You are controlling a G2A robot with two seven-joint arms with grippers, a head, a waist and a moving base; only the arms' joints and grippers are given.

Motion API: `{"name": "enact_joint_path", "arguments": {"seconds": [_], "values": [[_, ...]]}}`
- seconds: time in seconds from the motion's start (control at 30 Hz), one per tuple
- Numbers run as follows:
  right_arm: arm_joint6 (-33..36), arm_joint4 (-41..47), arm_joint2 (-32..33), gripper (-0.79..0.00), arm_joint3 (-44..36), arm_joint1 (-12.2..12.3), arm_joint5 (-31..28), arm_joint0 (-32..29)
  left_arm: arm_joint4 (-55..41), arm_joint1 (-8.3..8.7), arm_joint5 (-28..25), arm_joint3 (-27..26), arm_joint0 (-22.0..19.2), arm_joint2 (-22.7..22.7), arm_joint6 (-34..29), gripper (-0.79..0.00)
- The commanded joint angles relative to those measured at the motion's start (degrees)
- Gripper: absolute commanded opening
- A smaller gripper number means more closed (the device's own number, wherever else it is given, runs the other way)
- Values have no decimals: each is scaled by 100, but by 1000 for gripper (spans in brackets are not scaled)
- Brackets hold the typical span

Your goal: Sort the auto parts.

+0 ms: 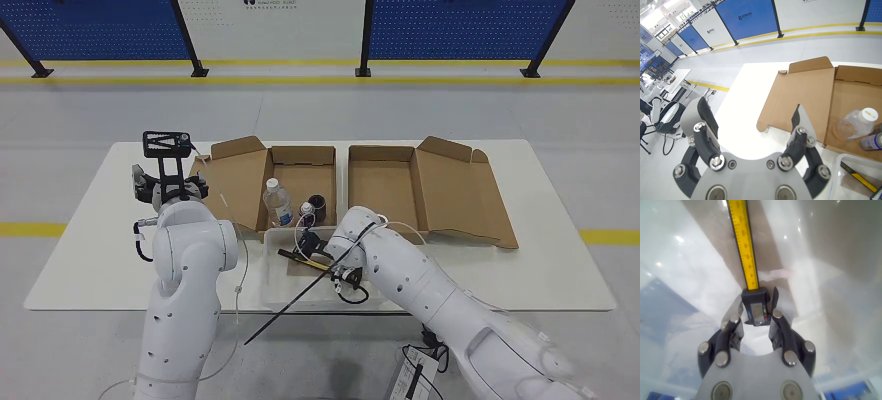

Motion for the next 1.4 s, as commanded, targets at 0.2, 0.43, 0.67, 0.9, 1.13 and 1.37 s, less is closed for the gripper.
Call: {"name": "enact_joint_path", "arguments": {"seconds": [0.2,0.43,0.67,0.9,1.13,1.37], "values": [[-35,74,44,-785,33,-6,-31,-18,0,0,0,0,0,0,0,0],[-54,191,161,-785,-93,21,-44,-45,0,0,0,0,0,0,0,0],[16,196,355,-785,-421,112,47,-148,0,0,0,0,0,0,0,0],[139,107,663,-785,-999,260,229,-327,0,0,0,0,0,0,0,0],[215,170,1151,-785,-1717,444,365,-598,0,0,0,0,0,0,0,0],[246,464,1735,-785,-2404,628,351,-929,0,0,0,0,0,0,0,0]]}}
